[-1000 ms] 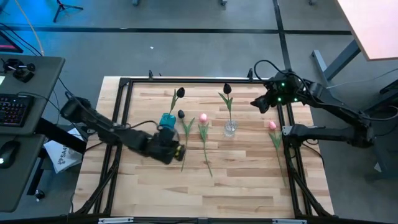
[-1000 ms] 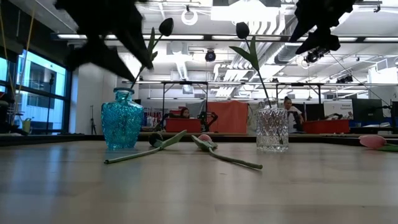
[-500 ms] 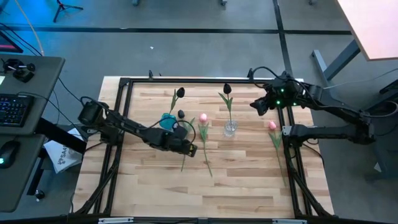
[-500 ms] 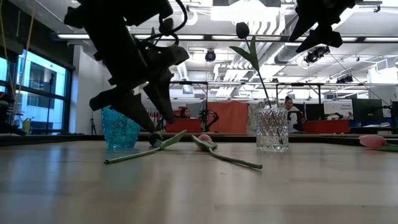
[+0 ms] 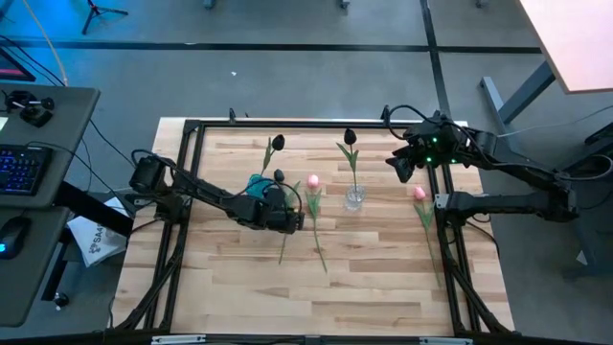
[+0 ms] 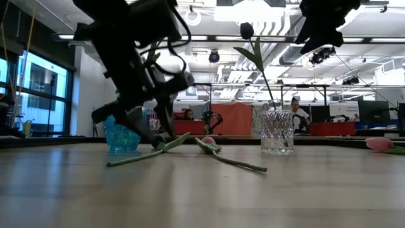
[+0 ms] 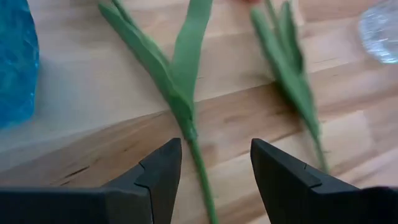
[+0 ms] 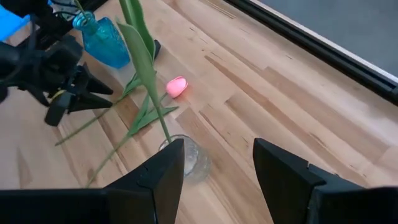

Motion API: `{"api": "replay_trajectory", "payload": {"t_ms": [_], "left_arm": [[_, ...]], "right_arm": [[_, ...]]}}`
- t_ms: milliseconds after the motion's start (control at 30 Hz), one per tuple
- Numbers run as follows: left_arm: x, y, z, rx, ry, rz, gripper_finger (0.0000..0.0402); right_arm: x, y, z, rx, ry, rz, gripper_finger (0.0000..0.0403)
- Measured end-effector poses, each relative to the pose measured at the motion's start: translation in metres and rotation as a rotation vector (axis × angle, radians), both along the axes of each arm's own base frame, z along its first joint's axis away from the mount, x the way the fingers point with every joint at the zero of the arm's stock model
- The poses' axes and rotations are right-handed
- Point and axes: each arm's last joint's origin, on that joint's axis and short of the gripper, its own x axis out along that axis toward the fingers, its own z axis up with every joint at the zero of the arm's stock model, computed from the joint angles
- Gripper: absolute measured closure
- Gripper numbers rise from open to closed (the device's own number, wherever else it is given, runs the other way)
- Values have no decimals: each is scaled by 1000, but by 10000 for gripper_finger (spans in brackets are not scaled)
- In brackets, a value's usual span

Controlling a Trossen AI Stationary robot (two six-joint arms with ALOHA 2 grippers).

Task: Sort flowers into vase by color
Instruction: Put the black flower into the blue vase

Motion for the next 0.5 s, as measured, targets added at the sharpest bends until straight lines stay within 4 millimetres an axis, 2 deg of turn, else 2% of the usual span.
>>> {"api": "replay_trajectory", "payload": {"t_ms": [233,400,500], "left_arm": [[5,9,-18,-22,19,69,221],[6,14,-19,3,19,91,221],[7,20,-20,0,17,107,236]], "right_arm": [[0,0,0,-26,12,8,217],[0,0,0,-27,12,7,217],[0,-1,0,-32,14,1,217]]}}
